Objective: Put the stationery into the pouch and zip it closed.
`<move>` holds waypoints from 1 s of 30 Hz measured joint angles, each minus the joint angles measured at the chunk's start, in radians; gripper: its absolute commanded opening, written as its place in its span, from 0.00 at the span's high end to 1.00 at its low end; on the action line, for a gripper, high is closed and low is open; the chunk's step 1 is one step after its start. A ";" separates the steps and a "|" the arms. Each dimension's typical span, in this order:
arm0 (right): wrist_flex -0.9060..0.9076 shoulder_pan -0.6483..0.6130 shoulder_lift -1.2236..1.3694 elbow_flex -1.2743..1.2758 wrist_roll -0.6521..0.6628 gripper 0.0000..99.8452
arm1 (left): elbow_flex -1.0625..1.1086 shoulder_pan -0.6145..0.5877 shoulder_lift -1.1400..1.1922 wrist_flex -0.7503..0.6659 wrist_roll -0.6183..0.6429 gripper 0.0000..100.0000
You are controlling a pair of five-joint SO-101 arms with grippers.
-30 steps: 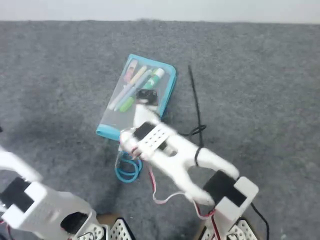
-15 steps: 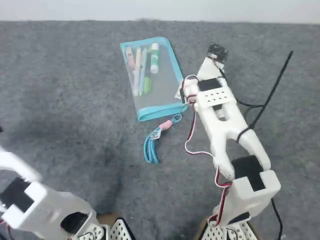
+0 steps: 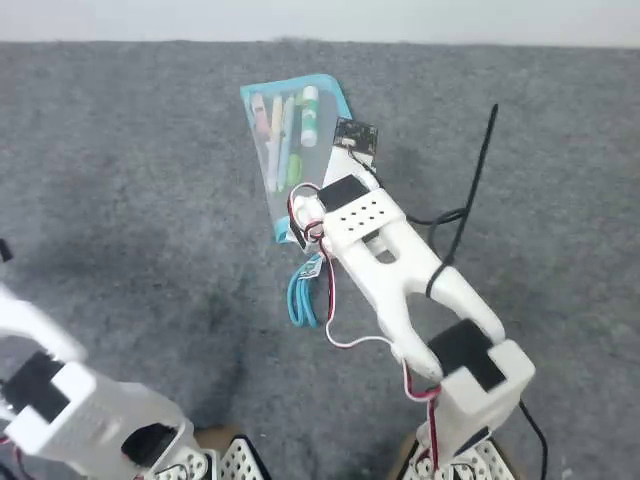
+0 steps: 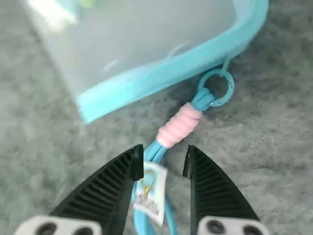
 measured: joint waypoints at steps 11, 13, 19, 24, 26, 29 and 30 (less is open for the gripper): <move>-0.032 0.029 0.221 -0.091 -0.029 0.86 | 0.000 0.000 0.000 0.000 0.000 0.78; -0.032 0.051 0.250 -0.114 -0.029 0.86 | 0.000 0.000 0.000 0.000 0.000 0.78; -0.031 0.103 0.307 -0.152 -0.034 0.98 | 0.000 0.000 0.000 0.000 0.000 0.78; 0.002 0.153 0.311 -0.155 0.055 0.99 | 0.000 0.000 0.000 0.000 0.000 0.78; 0.012 0.170 0.311 -0.158 0.206 0.99 | 0.000 0.000 0.000 0.000 0.000 0.78; 0.021 0.189 0.304 -0.158 0.465 0.99 | 0.000 0.014 0.000 0.000 0.000 0.78; 0.032 0.190 0.296 -0.158 0.534 0.99 | 0.000 0.021 0.000 0.000 0.000 0.78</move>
